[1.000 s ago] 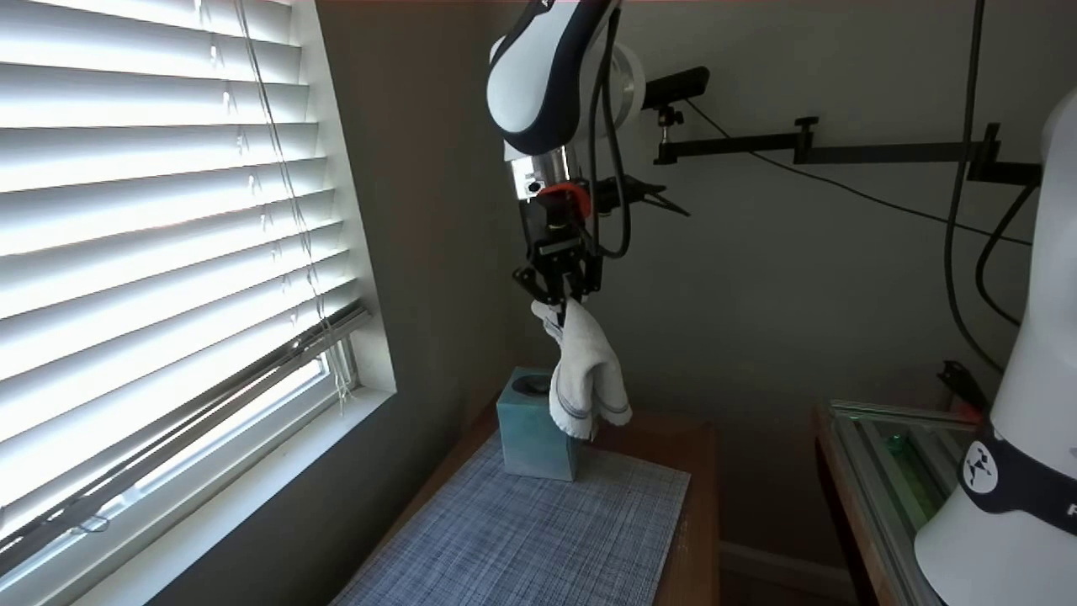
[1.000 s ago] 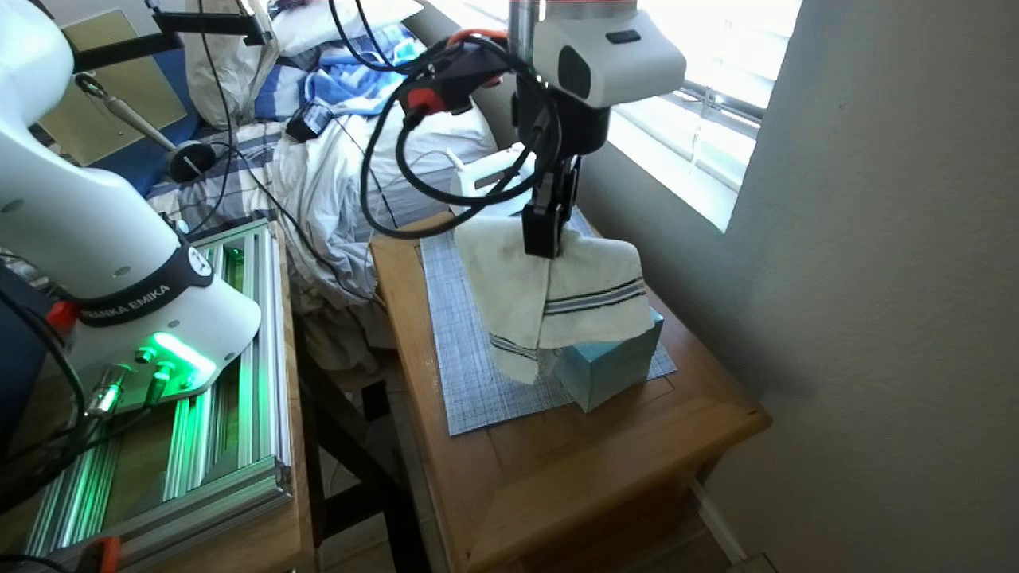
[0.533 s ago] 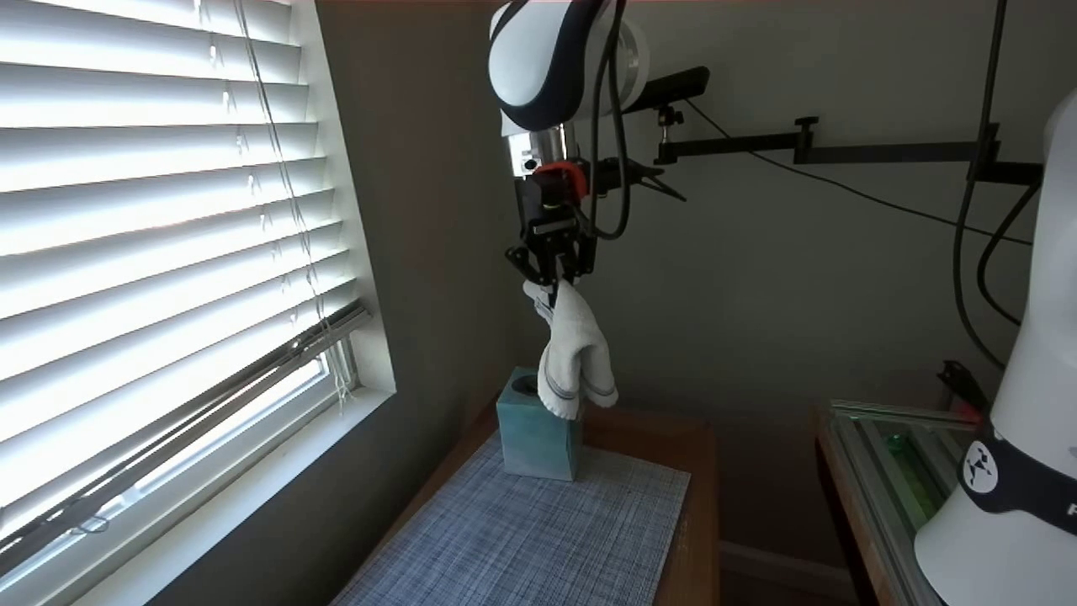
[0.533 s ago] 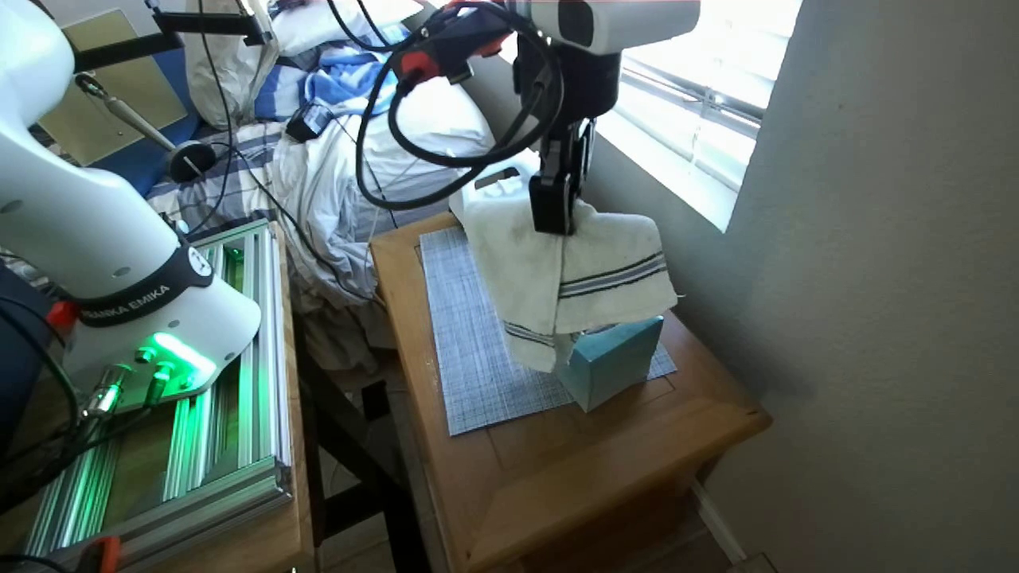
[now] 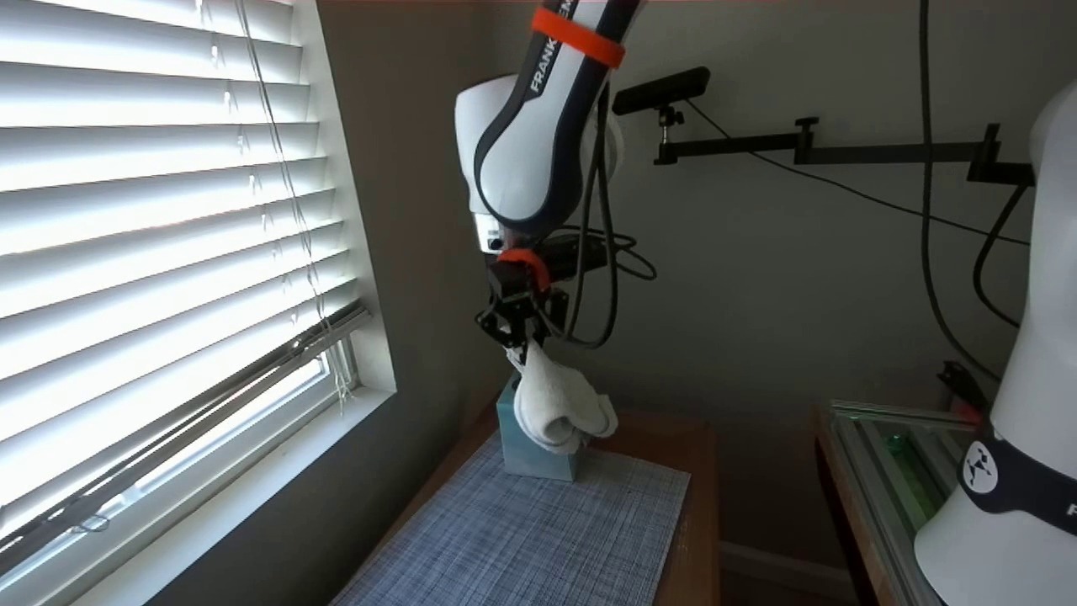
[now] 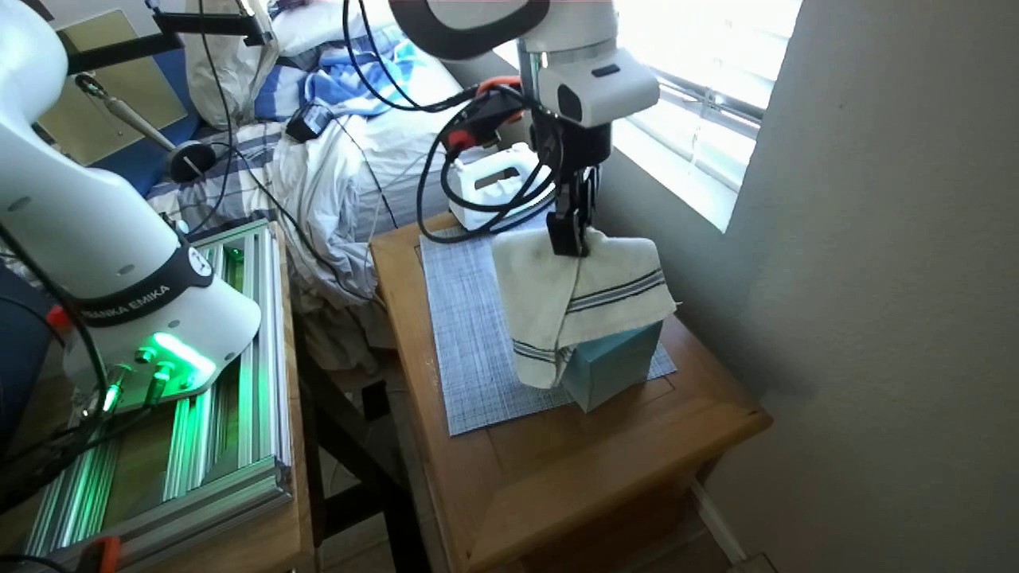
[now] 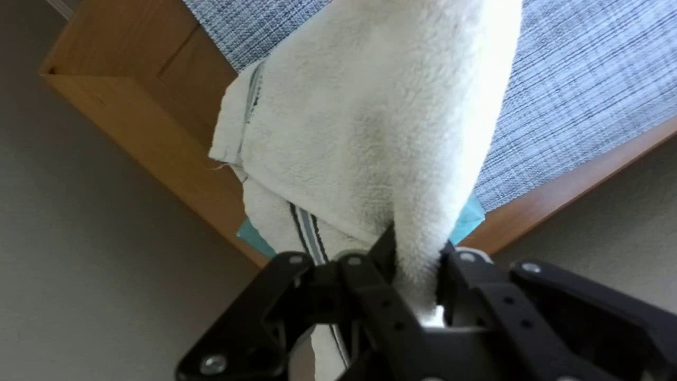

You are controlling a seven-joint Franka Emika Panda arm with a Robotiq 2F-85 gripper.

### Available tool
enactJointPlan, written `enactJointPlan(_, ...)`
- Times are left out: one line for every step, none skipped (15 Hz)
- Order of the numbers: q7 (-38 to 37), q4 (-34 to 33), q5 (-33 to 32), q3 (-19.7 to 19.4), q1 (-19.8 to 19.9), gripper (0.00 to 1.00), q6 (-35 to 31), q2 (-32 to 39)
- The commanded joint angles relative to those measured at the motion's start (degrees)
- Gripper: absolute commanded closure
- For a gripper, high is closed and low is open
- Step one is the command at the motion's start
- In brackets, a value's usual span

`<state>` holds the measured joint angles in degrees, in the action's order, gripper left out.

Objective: Put the towel on the tissue box

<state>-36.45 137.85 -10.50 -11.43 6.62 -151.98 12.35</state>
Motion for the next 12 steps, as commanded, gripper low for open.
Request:
enactJointPlan(-3.74,-2.11,2.77,-1.73,-1.72,0.97,-7.52,7.21)
enactJointPlan(-4.28,-2.41,4.02,-2.12,-2.0,0.97,-9.15,8.74)
enactJointPlan(-3.48,-2.75,6.73,-1.62,-1.54,0.97,-9.97,10.02)
enactJointPlan(-3.06,-3.19,9.4,-1.13,-1.12,0.97,-10.97,11.3)
enactJointPlan(-3.05,-3.74,12.21,-0.72,-0.83,0.97,-12.01,12.45)
enactJointPlan(-2.83,-4.22,14.91,-0.2,-0.47,0.97,-12.63,13.07)
enactJointPlan(-1.86,-4.81,18.4,1.23,0.64,0.97,-12.07,13.31)
enactJointPlan(-1.53,-5.28,20.87,1.8,1.0,0.97,-11.41,13.44)
enactJointPlan(-1.06,-5.84,23.15,2.26,1.4,0.64,-10.45,13.68)
enactJointPlan(-0.97,-6.09,24.62,2.21,1.36,0.62,-10.26,13.79)
enactJointPlan(-0.8,-6.31,25.86,2.23,1.39,0.56,-9.87,13.86)
enactJointPlan(-0.62,-6.21,26.69,2.05,1.35,0.49,-9.35,13.59)
